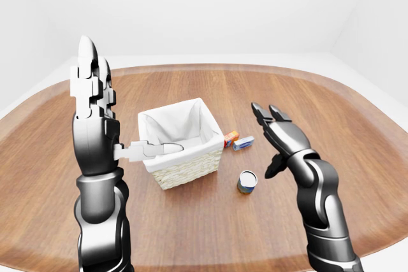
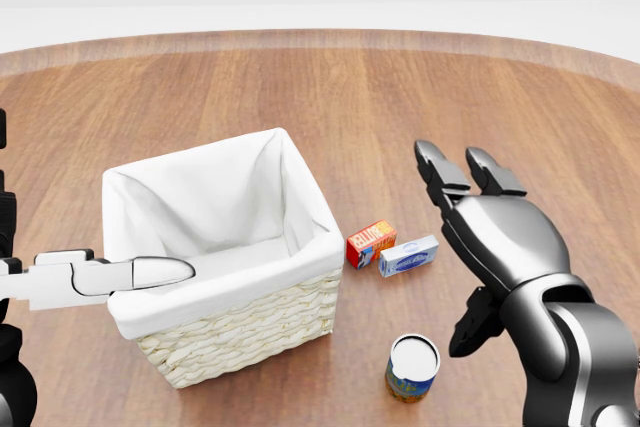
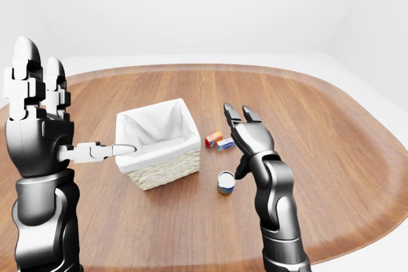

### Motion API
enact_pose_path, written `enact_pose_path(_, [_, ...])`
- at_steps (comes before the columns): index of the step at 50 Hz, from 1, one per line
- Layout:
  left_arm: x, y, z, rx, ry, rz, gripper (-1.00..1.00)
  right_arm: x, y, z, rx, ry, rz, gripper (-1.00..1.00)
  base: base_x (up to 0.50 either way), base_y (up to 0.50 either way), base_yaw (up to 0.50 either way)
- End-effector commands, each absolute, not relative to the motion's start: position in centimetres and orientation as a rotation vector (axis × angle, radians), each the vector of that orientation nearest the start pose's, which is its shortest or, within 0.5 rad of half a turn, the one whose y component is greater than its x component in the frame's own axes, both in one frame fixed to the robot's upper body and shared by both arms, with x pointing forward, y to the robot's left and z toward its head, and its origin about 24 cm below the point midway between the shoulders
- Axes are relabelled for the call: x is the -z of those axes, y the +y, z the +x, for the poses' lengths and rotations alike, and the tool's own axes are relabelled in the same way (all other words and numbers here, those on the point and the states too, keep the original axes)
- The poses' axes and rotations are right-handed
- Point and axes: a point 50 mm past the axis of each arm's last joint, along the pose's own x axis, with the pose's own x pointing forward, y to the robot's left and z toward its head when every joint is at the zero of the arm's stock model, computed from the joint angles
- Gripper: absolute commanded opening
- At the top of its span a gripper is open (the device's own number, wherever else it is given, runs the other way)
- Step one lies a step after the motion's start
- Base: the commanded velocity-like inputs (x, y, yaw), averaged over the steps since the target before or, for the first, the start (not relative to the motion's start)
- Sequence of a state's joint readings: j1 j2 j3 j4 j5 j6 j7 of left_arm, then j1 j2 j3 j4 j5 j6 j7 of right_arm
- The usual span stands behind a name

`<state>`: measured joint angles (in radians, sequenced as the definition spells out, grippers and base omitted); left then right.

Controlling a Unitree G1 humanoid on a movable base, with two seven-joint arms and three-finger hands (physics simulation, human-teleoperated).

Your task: Pick up the alphabet soup and put it in the basket.

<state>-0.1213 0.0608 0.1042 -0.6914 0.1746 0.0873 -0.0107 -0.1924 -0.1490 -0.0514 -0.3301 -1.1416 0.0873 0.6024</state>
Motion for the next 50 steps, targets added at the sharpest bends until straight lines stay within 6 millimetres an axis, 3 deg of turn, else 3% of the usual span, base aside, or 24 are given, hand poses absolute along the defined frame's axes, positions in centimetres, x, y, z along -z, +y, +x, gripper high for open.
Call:
enact_pose_path(1, [-21.2,16.7,21.8,-0.123,-0.712,0.238,1.0,-12.3,-16.1,26.9,-0.186,0.02,-1.294,1.0,0.0,0.0,0.0])
enact_pose_path(17, [-21.1,16.7,21.7,-0.122,-0.712,0.239,1.0,-6.0,-15.7,26.0,-0.225,0.116,-1.281,1.0,0.0,0.0,0.0])
enact_pose_path(50, [-21.1,16.7,21.8,-0.124,-0.709,0.239,1.0,-2.5,-15.5,25.7,-0.247,0.165,-1.276,1.0,0.0,0.0,0.0])
